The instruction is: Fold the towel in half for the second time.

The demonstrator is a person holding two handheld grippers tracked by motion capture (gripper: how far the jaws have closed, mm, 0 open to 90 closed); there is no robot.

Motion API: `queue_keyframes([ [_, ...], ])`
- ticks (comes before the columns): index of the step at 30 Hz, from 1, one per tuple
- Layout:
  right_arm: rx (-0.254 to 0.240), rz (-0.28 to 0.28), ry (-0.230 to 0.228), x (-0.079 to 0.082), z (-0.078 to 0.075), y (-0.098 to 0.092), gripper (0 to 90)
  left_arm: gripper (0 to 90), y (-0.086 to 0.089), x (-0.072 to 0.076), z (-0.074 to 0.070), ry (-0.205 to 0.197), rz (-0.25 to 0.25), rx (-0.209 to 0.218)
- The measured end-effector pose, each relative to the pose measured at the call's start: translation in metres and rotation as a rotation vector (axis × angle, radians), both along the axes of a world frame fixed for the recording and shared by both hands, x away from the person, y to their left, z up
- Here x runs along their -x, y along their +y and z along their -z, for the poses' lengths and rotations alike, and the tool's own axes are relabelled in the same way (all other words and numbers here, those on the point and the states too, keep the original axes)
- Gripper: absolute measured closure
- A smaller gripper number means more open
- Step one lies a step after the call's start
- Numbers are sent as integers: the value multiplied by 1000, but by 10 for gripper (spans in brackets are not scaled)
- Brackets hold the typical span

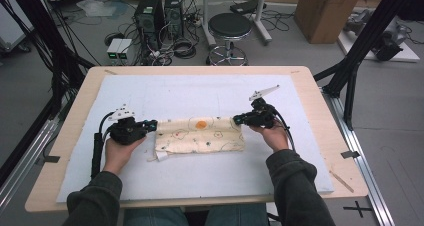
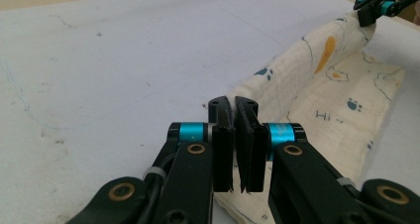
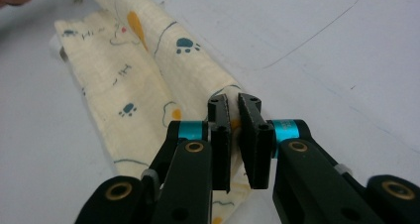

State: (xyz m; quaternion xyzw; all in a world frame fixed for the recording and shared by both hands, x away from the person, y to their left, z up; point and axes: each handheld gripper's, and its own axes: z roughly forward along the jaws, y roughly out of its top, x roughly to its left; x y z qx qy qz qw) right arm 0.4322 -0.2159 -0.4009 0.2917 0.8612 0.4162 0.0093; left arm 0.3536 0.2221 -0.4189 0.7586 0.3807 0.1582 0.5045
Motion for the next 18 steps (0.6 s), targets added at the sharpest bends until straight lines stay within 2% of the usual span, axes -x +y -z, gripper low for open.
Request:
queue_keyframes([
  [6, 9, -21, -5, 5, -2, 1, 837, 854, 1, 7, 6, 7, 18, -8],
  [10, 8, -39, -4, 10, -4, 3, 837, 851, 0, 10, 5, 4, 37, -33],
  [12, 0, -37, -22, 12, -1, 0, 837, 844, 0, 11, 5, 13, 42, -36],
  [15, -13, -28, 0, 15, 7, -6, 836, 841, -2, 13, 5, 16, 56, -48],
  [18, -36, -27, -10, 20, 11, -8, 835, 841, -5, 16, 4, 11, 68, -60],
])
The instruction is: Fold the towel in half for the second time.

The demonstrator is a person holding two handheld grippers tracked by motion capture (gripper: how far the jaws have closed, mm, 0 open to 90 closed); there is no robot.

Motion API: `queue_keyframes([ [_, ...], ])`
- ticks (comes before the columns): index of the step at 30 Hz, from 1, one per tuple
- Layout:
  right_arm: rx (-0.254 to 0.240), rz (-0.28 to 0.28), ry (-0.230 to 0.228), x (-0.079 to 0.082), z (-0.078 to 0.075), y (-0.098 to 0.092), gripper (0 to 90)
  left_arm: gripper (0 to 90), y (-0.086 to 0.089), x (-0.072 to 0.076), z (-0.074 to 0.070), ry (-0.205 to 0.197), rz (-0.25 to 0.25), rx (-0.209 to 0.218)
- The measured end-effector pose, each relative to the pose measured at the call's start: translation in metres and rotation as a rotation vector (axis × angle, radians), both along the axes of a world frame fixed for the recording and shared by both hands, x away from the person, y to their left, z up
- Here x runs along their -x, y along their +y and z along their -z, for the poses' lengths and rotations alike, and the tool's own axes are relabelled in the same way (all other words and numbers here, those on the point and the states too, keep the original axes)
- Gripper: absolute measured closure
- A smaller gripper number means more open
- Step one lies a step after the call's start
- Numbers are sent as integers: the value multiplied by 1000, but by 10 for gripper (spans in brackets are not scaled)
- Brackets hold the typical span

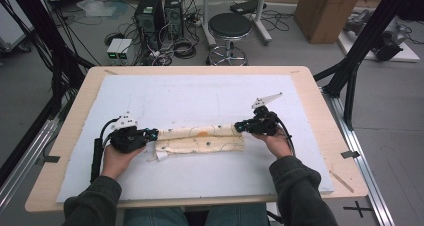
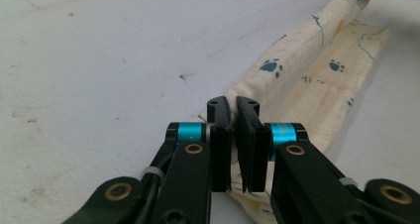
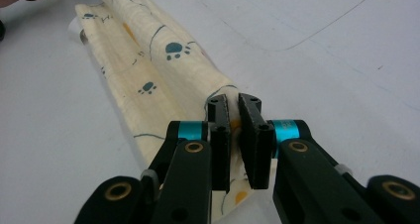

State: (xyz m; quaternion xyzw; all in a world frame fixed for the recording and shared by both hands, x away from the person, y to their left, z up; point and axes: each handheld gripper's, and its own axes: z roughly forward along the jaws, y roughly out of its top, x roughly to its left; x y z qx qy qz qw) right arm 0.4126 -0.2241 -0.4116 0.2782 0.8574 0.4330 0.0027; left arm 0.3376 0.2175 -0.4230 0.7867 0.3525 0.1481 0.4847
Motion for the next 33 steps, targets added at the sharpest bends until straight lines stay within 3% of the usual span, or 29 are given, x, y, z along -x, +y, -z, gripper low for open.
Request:
queue_keyframes([
  [9, -4, -30, -25, 11, -2, 0, 830, 834, 0, 11, 1, 1, 21, -38],
  [13, 2, -35, -21, 17, 6, 0, 823, 834, 1, 15, 7, 20, 35, -78],
  [23, -2, -42, -10, 30, 19, -8, 791, 808, -2, 22, 11, 42, 82, -114],
  [26, 1, -47, -5, 33, 23, -10, 776, 774, -2, 25, 12, 51, 97, -102],
  [29, -19, -53, 16, 35, 25, -14, 727, 684, 1, 27, 10, 60, 126, -84],
  [31, -51, -64, 30, 36, 21, -17, 654, 603, 5, 29, 5, 52, 130, -63],
  [33, -61, -68, 11, 39, 14, -19, 619, 535, 7, 29, -1, 45, 119, -36],
])
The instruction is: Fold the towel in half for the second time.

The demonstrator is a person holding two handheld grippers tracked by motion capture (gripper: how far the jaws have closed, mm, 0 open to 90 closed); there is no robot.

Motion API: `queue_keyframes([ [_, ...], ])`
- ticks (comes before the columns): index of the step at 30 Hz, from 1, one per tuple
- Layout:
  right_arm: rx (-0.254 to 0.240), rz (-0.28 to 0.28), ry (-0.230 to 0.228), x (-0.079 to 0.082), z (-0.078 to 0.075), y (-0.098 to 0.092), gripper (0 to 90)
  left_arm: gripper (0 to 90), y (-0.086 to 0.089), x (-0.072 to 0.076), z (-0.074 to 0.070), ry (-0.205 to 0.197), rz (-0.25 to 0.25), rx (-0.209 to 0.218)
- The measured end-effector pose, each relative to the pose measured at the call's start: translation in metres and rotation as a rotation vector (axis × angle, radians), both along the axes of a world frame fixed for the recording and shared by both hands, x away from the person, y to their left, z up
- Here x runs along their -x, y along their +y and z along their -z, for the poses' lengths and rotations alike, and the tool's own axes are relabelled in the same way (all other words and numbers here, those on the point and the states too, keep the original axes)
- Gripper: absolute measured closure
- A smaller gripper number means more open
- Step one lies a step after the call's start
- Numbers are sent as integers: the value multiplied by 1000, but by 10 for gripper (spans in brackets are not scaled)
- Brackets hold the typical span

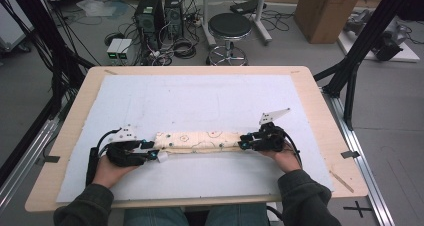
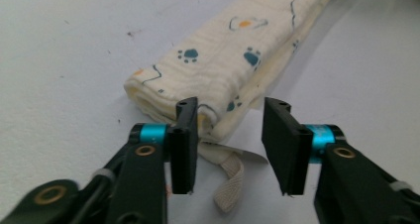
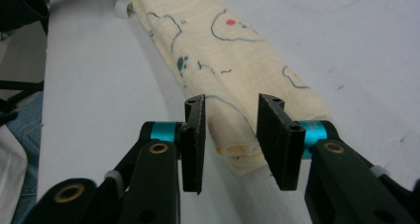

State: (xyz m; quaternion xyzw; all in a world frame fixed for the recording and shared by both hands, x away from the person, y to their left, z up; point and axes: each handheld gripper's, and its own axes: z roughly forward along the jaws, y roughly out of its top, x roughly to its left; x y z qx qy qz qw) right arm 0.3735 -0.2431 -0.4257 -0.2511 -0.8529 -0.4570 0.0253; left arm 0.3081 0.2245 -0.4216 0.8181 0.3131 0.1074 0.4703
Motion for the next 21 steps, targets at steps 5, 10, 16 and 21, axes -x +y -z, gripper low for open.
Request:
queue_keyframes([
  [5, -30, -3, -30, 1, -15, 5, 614, 521, -11, -6, -12, -21, 10, 27],
  [10, -14, -15, -32, -5, -19, 28, 743, 701, -35, -23, -12, -18, 4, 1],
  [16, 49, -47, -16, -17, -14, 68, 857, 867, -58, -40, -5, 24, 32, -26],
  [21, 69, -92, -15, -20, -10, 98, 862, 886, -71, -42, 1, 71, 75, -67],
])
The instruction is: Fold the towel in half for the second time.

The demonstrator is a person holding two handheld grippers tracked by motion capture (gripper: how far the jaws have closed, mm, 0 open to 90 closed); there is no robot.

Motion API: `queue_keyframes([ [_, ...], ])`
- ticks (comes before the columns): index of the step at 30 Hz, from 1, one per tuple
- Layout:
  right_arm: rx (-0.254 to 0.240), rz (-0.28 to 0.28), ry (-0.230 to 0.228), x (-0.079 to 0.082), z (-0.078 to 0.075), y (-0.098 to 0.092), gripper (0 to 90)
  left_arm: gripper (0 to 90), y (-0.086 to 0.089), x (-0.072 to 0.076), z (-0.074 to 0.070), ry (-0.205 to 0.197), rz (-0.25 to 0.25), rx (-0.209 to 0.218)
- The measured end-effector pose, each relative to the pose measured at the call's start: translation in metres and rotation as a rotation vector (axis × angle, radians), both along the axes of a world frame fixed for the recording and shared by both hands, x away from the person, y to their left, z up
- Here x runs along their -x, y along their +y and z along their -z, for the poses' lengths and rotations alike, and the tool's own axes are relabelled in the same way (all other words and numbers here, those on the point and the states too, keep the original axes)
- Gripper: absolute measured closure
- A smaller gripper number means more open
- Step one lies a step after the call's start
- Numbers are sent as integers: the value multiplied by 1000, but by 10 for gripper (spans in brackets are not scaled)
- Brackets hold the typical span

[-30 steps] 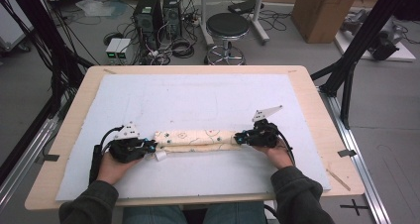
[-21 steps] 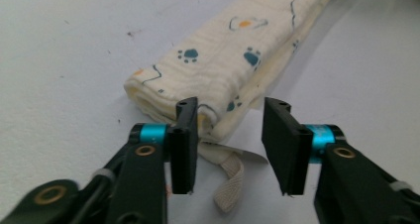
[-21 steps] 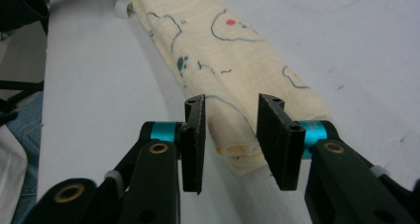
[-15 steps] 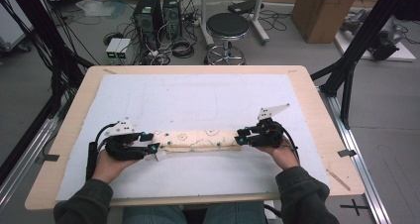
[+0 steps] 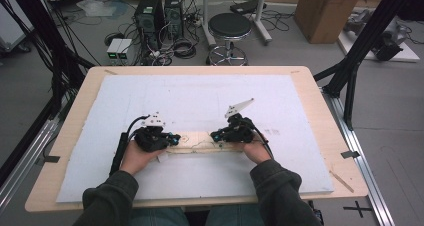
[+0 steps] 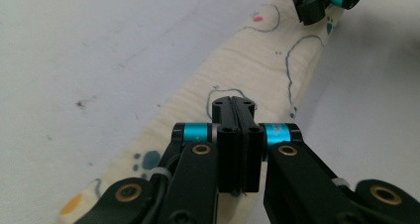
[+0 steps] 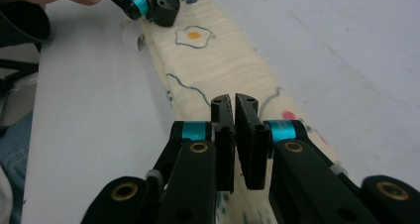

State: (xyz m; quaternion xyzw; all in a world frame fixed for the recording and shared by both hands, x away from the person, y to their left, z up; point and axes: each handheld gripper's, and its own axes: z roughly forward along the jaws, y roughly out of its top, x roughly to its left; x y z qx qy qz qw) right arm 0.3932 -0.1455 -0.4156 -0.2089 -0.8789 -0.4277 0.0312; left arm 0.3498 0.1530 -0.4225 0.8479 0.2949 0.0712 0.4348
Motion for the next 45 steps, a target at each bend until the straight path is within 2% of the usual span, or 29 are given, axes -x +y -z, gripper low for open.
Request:
queue_keyframes([
  [5, 62, -56, 2, 6, 5, 17, 862, 888, -6, 6, 3, 27, 47, -40],
  [9, 107, -63, 0, 9, 9, 20, 861, 888, -6, 9, 8, 45, 54, -68],
  [13, 119, -67, 8, 12, 14, 19, 861, 887, -2, 13, 13, 47, 57, -49],
  [18, 100, -60, 8, 15, 19, 14, 859, 888, 0, 17, 14, 42, 64, -55],
  [22, 84, -55, 0, 17, 20, 12, 825, 871, -1, 18, 12, 18, 59, -53],
  [26, 40, -39, -44, 18, 12, 6, 758, 839, 7, 16, 3, -34, 11, -15],
  [28, 36, -18, -72, 17, 9, -1, 733, 819, 15, 15, -1, -50, -14, -14],
  [31, 44, 8, -88, 14, 8, -13, 721, 779, 25, 11, 0, -50, -44, -18],
  [32, 50, 10, -94, 13, 9, -16, 715, 767, 29, 10, 2, -46, -48, -32],
  [36, 90, 16, -113, 13, 13, -24, 694, 733, 35, 10, 8, -36, -53, -51],
  [40, 104, 30, -120, 15, 17, -33, 675, 715, 39, 12, 12, -31, -52, -67],
  [45, 115, 35, -137, 16, 18, -42, 643, 693, 41, 14, 12, -43, -44, -81],
])
